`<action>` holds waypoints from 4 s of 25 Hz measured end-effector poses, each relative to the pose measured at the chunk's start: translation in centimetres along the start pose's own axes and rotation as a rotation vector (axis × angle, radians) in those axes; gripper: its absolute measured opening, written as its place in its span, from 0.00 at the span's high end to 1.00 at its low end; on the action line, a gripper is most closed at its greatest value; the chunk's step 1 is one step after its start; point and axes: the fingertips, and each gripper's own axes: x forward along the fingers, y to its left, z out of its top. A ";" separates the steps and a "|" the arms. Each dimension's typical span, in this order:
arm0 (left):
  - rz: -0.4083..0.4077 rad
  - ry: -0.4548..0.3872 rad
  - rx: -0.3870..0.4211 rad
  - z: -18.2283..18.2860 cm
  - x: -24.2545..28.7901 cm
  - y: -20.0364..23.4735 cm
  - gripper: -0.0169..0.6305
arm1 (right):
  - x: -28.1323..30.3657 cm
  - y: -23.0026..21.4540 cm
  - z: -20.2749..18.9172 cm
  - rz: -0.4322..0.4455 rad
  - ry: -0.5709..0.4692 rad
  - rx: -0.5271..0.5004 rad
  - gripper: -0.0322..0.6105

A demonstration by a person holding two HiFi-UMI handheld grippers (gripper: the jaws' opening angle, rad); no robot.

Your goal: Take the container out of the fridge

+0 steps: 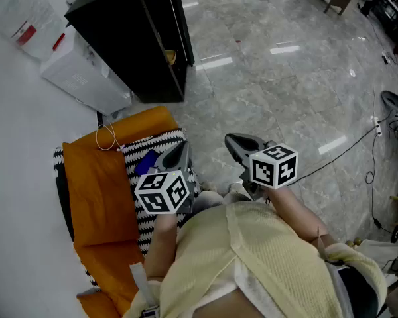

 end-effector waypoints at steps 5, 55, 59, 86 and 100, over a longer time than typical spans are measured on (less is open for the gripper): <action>0.025 -0.025 0.010 0.7 1.0 0.6 0.93 | 1.0 -1.2 1.0 -0.001 -0.005 -0.036 0.91; 0.009 0.089 0.043 6.6 16.4 7.1 0.93 | 13.1 -10.7 9.6 -0.047 0.080 -0.036 0.90; -0.003 0.091 0.041 7.7 17.2 8.7 0.93 | 15.1 -10.6 10.6 -0.053 0.084 -0.049 0.90; 0.075 0.106 0.022 12.7 29.0 7.9 0.93 | 19.1 -20.9 19.1 -0.006 0.128 -0.087 0.90; 0.186 0.086 0.004 16.3 36.8 7.1 0.93 | 21.0 -28.9 24.9 0.077 0.171 -0.141 0.90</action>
